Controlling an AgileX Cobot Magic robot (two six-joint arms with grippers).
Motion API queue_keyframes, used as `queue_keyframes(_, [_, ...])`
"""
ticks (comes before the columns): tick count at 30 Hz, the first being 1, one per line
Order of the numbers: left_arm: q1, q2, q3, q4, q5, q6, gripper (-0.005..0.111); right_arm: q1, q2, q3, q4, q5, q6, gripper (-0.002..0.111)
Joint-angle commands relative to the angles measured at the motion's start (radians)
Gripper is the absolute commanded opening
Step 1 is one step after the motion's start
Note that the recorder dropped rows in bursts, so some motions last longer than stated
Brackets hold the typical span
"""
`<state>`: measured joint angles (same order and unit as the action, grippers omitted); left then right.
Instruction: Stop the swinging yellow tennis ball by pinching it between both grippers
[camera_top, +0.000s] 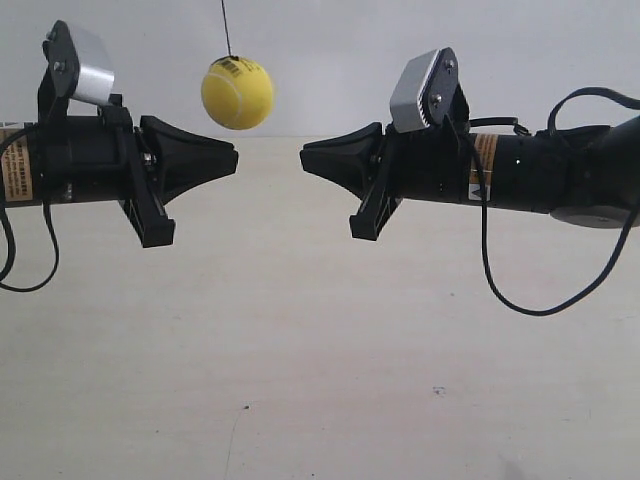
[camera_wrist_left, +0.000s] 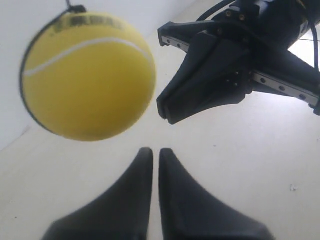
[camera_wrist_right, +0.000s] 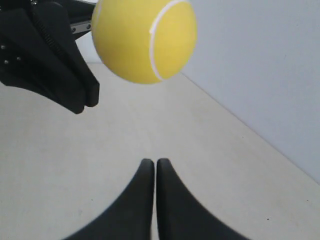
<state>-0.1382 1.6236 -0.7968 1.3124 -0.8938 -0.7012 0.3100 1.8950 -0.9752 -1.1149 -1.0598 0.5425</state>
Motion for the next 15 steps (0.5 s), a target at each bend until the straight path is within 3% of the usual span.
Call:
queue_keyframes(1, [-0.003, -0.007, -0.004, -0.015, -0.007, 0.0, 0.005, 0.0, 0.001, -0.004, 0.012, -0.012, 0.0, 0.0])
queue_keyframes(15, [-0.003, -0.007, -0.004, -0.015, 0.079, -0.016, 0.005, 0.0, 0.001, -0.004, 0.019, -0.012, -0.002, 0.0])
